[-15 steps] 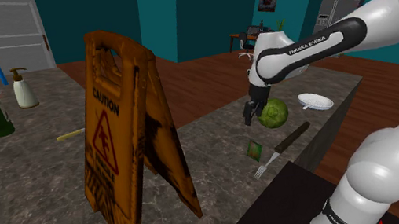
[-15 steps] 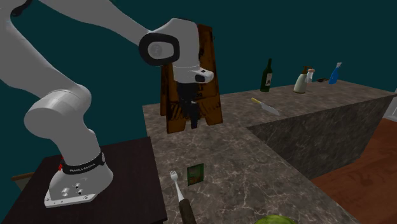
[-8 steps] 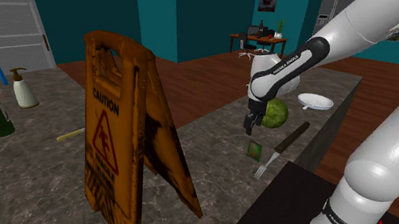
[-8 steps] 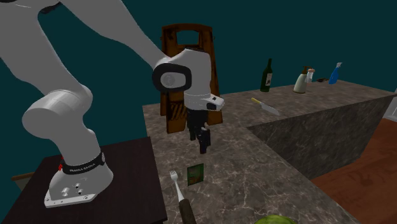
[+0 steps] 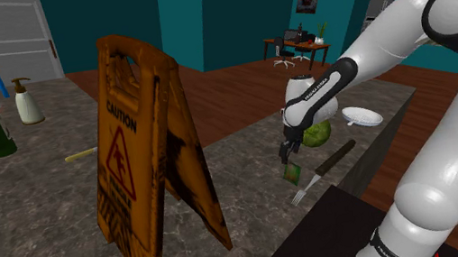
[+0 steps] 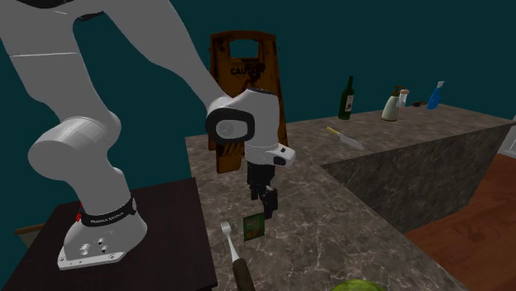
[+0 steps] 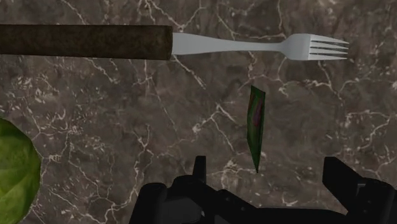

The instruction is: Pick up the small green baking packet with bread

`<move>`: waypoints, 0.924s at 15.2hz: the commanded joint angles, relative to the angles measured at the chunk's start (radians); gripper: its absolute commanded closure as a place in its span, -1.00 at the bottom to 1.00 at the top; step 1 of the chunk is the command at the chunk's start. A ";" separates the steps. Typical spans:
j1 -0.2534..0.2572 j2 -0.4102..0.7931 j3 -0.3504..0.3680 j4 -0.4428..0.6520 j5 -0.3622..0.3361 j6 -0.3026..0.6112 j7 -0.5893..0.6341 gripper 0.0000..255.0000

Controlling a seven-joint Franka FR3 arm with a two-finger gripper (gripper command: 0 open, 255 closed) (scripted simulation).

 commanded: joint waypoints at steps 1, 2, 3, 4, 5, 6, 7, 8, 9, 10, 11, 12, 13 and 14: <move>0.000 0.028 0.000 -0.002 0.002 0.030 0.000 -1.00; 0.000 0.050 0.000 -0.004 0.004 0.054 0.000 -1.00; 0.000 0.050 0.000 -0.004 0.004 0.054 0.000 -1.00; 0.000 0.050 0.000 -0.004 0.004 0.054 0.000 -1.00; 0.000 0.051 0.000 -0.003 0.004 0.054 0.000 1.00; 0.000 0.050 0.000 -0.003 0.004 0.053 0.000 1.00; 0.000 0.050 0.000 -0.003 0.004 0.054 0.000 1.00; 0.000 0.051 0.000 -0.003 0.004 0.054 0.000 1.00; 0.000 0.051 0.000 -0.003 0.004 0.054 0.000 1.00; 0.000 0.051 0.000 -0.003 0.004 0.054 0.000 1.00; 0.000 0.051 0.000 -0.003 0.004 0.054 0.000 1.00; 0.000 0.051 0.000 -0.003 0.004 0.054 0.000 1.00; 0.000 0.051 0.000 -0.003 0.004 0.054 0.000 1.00; 0.000 0.050 0.000 -0.004 0.004 0.054 0.000 1.00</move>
